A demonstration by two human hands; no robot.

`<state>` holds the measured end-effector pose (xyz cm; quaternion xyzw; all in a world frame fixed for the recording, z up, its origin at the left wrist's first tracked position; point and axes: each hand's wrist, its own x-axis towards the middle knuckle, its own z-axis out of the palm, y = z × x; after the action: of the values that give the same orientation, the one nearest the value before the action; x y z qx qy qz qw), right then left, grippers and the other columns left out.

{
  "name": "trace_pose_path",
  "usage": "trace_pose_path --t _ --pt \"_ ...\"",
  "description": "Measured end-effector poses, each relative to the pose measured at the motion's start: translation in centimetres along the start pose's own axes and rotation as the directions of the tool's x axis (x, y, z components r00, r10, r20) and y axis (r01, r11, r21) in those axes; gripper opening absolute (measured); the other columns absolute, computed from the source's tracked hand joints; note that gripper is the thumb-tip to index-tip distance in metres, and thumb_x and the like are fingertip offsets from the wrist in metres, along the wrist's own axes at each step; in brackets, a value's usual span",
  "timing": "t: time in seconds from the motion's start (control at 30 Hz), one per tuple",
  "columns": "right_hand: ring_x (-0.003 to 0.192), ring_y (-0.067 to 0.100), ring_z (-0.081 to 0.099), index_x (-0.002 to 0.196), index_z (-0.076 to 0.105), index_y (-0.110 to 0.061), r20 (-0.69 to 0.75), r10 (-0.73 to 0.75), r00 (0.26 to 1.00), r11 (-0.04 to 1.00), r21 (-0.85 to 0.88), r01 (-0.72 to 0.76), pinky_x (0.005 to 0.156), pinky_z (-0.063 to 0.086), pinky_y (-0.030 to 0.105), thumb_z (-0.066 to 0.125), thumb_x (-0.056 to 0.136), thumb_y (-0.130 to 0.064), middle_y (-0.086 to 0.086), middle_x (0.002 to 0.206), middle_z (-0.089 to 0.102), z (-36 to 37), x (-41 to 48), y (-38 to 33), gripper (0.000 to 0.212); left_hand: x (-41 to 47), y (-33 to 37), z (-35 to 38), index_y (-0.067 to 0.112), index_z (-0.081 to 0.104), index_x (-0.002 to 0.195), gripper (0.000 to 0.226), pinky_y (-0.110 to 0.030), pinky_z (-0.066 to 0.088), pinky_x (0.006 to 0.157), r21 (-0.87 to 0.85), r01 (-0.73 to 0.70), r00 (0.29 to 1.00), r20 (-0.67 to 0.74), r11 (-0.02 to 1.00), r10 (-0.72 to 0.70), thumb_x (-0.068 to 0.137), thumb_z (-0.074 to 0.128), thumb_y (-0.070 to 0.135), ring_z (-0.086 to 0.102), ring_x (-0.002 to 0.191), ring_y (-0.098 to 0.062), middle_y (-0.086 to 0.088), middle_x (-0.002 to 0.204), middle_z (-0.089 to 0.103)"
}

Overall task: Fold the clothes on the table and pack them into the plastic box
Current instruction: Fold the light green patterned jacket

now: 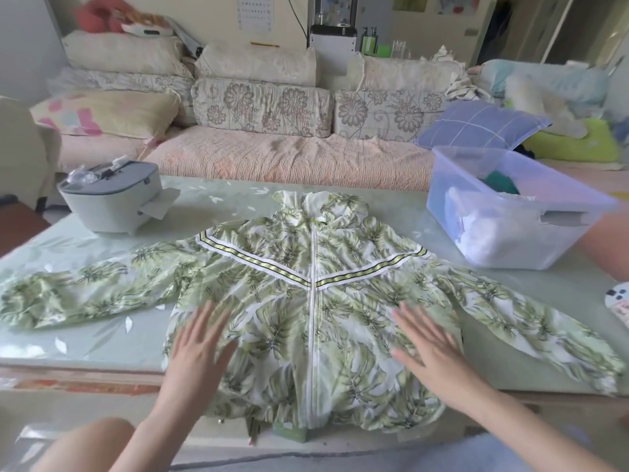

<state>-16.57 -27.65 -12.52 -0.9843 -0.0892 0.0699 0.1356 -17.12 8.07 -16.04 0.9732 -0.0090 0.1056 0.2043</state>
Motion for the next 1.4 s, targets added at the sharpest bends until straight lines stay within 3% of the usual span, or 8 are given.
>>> trace_pose_path --t 0.13,0.23,0.33,0.6,0.83,1.1,1.27,1.4 --pt "0.147 0.012 -0.004 0.149 0.012 -0.036 0.206 0.003 0.979 0.999 -0.043 0.006 0.115 -0.005 0.032 0.004 0.068 -0.074 -0.017 0.152 -0.011 0.0 1.6 -1.3 0.091 2.9 1.1 0.6 0.030 0.041 0.139 0.045 -0.027 0.034 0.110 0.086 -0.023 0.988 0.156 0.996 0.009 0.096 0.045 0.040 0.046 0.128 -0.010 0.007 0.148 0.038" --pt "0.138 0.015 0.033 0.137 0.047 -0.027 0.045 0.026 0.999 0.995 0.093 -0.030 0.114 0.021 0.033 0.034 0.095 -0.052 -0.015 0.149 0.028 -2.5 5.0 -2.1 0.050 7.4 3.0 -1.0 0.020 0.048 0.135 0.042 -0.027 0.041 0.105 0.110 0.028 0.999 -0.030 0.994 -0.025 0.096 0.048 0.033 0.053 0.121 -0.014 -0.002 0.140 0.048" --pt "0.110 0.030 0.061 0.122 0.060 -0.022 -0.027 0.078 0.997 0.966 0.249 -0.069 0.097 0.048 0.043 0.047 0.097 -0.038 -0.006 0.126 0.059 -5.2 11.6 -2.1 0.033 12.3 6.4 -0.9 0.024 0.045 0.138 0.041 -0.035 0.031 0.113 0.046 -0.098 0.995 0.028 0.994 0.096 0.098 0.043 0.034 0.047 0.127 -0.014 0.001 0.149 0.036" --pt "0.109 0.025 0.056 0.136 0.048 -0.011 -0.126 0.251 0.960 0.895 0.409 -0.180 0.090 0.041 0.029 0.056 0.093 -0.032 0.010 0.137 0.051 -9.8 32.5 -2.2 0.049 25.8 9.9 5.8 0.029 0.001 0.151 0.064 -0.043 -0.008 0.115 0.115 -0.217 0.912 0.377 0.969 0.160 0.098 0.031 0.049 -0.009 0.145 -0.024 -0.006 0.158 -0.010" --pt "0.126 0.031 0.045 0.145 0.032 -0.014 -0.137 0.365 0.921 0.879 0.378 -0.292 0.098 0.042 0.037 0.051 0.087 -0.058 0.013 0.144 0.041 -8.6 43.1 -1.6 0.075 31.4 8.8 11.1 0.031 -0.005 0.151 0.065 -0.056 -0.013 0.113 0.128 -0.197 0.893 0.434 0.972 0.123 0.095 0.016 0.058 -0.022 0.142 -0.025 -0.001 0.157 -0.016" --pt "0.137 0.035 0.028 0.144 0.033 -0.019 -0.155 0.425 0.892 0.892 0.241 -0.383 0.107 0.028 0.043 0.039 0.076 -0.082 0.014 0.148 0.037 -6.7 48.3 -1.0 0.093 30.5 7.7 13.4 0.042 -0.013 0.147 0.068 -0.050 -0.017 0.114 0.148 -0.209 0.948 0.274 0.967 0.162 0.084 -0.005 0.068 -0.028 0.140 -0.018 0.006 0.155 -0.021" --pt "0.135 0.032 0.034 0.106 0.056 -0.016 -0.060 0.368 0.928 0.930 0.026 -0.367 0.113 0.015 0.042 0.060 0.079 -0.064 0.011 0.134 0.052 -6.4 49.8 -4.3 0.055 30.5 7.8 13.4 0.043 -0.013 0.146 0.069 -0.050 -0.019 0.113 0.140 -0.207 0.946 0.279 0.968 0.162 0.082 -0.007 0.068 -0.030 0.139 -0.018 0.007 0.154 -0.022" --pt "0.119 0.026 0.047 0.084 0.059 -0.019 -0.185 0.243 0.952 0.956 0.211 -0.203 0.107 0.021 0.039 0.068 0.083 -0.034 0.001 0.096 0.059 -7.4 49.9 -4.9 0.017 30.8 7.5 13.6 0.041 -0.013 0.147 0.072 -0.050 -0.019 0.113 0.136 -0.193 0.944 0.295 0.972 0.146 0.081 -0.007 0.069 -0.028 0.140 -0.018 0.006 0.155 -0.020"
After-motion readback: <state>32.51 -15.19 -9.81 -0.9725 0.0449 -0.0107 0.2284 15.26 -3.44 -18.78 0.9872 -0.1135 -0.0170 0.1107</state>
